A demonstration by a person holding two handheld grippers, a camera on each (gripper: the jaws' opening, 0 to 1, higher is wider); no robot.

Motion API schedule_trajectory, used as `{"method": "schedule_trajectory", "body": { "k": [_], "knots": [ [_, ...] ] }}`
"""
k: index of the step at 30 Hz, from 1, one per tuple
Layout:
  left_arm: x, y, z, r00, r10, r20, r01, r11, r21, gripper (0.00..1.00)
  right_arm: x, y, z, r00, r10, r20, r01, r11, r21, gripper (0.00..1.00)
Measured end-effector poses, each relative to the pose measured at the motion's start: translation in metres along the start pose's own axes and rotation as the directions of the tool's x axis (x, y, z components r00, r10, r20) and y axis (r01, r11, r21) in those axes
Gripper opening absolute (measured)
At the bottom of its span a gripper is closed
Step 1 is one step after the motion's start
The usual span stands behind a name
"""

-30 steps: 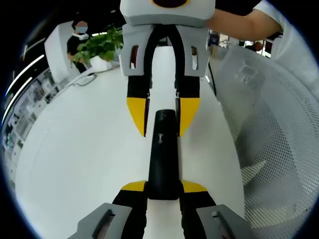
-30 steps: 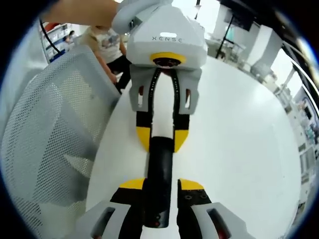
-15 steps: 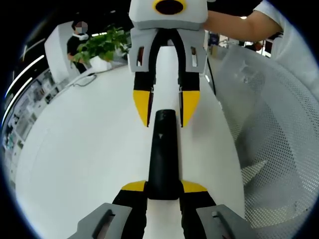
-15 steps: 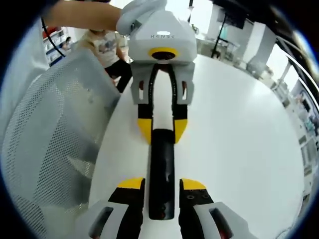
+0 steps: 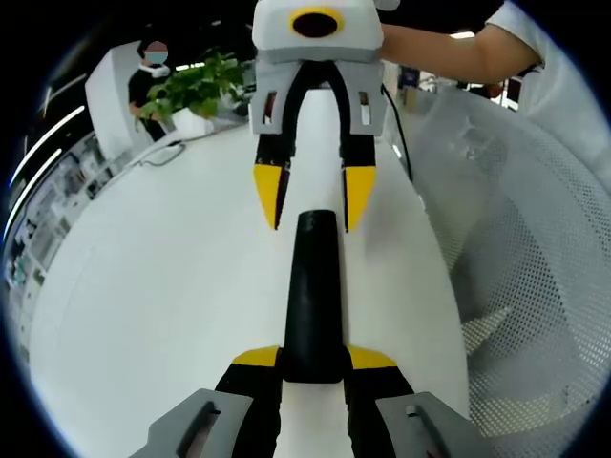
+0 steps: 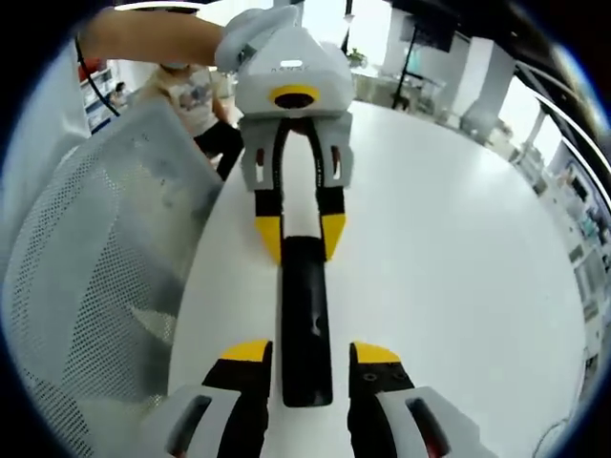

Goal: Press the specified remote control buttons in sequence, fully releasing each button before pressing the next.

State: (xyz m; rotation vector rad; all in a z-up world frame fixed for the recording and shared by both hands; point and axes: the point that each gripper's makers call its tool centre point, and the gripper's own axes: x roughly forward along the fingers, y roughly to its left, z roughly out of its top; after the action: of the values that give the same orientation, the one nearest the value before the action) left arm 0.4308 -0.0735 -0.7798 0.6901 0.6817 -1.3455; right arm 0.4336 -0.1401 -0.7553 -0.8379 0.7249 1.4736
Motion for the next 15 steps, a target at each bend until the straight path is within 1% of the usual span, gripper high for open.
{"method": "schedule_trajectory", "body": {
  "k": [15],
  "knots": [
    [0.0, 0.0, 0.001, 1.0, -0.001, 0.004, 0.001, 1.0, 0.001, 0.24, 0.0, 0.004, -0.02, 1.0, 0.006, -0.022, -0.006, 1.0, 0.013, 0.28]
  ]
}}
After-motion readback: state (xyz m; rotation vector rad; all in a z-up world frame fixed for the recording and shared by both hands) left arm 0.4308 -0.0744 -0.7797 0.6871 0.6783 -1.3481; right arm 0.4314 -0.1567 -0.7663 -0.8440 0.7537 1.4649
